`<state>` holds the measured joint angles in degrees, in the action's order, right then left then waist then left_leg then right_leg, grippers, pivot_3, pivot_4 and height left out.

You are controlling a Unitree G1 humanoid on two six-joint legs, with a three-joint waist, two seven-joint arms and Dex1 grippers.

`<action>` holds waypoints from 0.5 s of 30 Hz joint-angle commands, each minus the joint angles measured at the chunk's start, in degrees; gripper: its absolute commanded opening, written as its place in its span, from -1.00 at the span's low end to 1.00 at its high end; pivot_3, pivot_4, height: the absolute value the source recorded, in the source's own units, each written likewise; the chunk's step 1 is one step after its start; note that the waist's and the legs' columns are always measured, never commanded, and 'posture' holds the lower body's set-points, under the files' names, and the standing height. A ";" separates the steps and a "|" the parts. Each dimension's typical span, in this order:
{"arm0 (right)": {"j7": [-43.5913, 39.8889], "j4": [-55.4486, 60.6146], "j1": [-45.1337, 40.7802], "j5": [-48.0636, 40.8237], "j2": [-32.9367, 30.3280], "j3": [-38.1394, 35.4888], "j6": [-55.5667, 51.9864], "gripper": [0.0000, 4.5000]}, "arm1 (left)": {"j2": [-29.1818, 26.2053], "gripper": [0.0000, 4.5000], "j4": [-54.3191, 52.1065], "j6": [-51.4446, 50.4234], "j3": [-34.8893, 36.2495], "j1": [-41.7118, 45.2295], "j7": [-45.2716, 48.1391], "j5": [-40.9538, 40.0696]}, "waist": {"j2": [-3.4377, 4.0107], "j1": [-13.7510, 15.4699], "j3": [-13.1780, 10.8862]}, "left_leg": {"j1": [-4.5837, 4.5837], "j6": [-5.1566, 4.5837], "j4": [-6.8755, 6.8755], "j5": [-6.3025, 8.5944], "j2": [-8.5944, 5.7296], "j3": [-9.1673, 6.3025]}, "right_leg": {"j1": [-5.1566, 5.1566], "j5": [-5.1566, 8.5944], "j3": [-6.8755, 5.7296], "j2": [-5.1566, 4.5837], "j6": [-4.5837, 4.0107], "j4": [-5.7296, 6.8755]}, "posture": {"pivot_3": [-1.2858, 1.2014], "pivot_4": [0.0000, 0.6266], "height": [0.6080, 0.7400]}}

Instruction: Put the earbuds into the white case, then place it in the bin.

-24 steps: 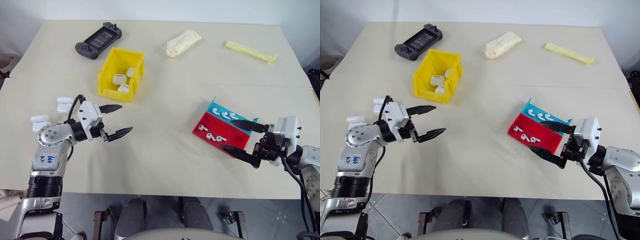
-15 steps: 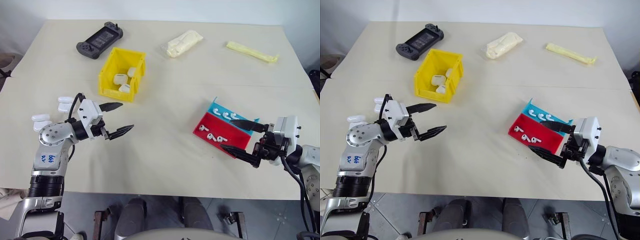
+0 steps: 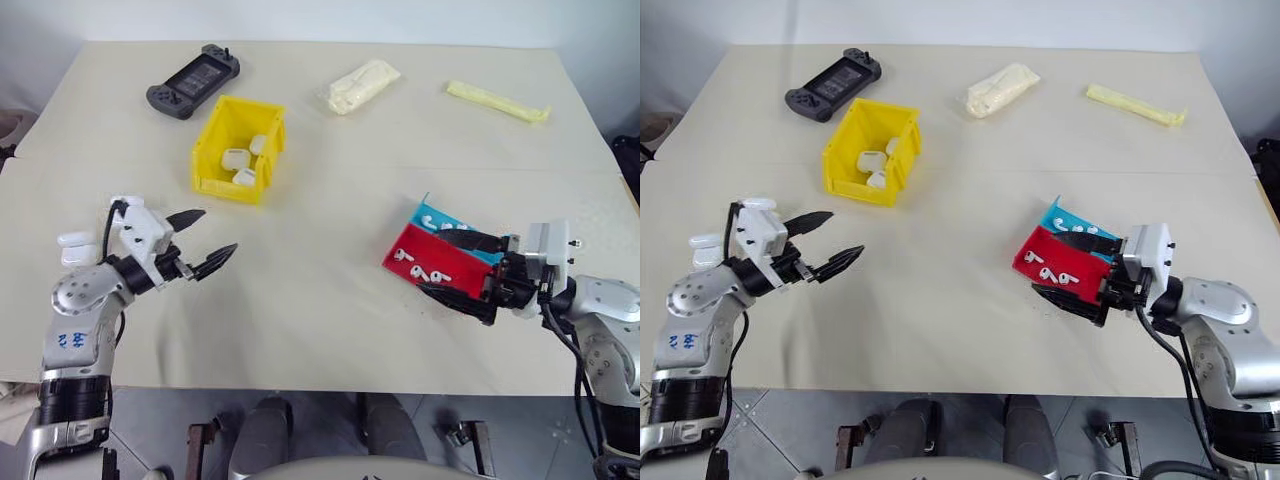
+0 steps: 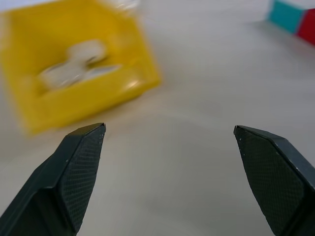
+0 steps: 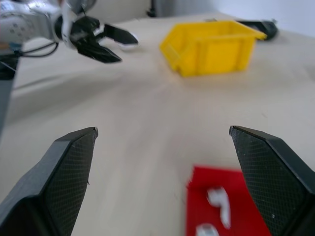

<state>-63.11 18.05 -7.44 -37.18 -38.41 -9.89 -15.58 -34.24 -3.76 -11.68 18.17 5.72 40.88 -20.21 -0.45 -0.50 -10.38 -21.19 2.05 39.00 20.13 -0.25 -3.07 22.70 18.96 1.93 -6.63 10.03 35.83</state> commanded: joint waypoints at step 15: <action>-1.88 2.33 -7.45 2.17 7.83 9.97 5.72 1.00 | 9.52 0.97 -20.26 -22.17 23.06 -22.72 -26.01 -4.89 | -0.04 0.54 0.03 | 0.00 0.07 0.01 0.05 -0.04 -0.18 | -0.03 0.01 -0.08 -0.02 -0.09 -0.22 | 0.03 -0.52 1.00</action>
<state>-64.61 19.85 -14.33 -34.34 -30.68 0.43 -11.03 -23.64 -22.20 -33.46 39.57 -16.76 15.13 -24.42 -0.49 0.03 -10.36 -21.18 2.12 39.00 20.18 -0.30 -3.25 22.66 18.97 1.85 -6.64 9.93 35.61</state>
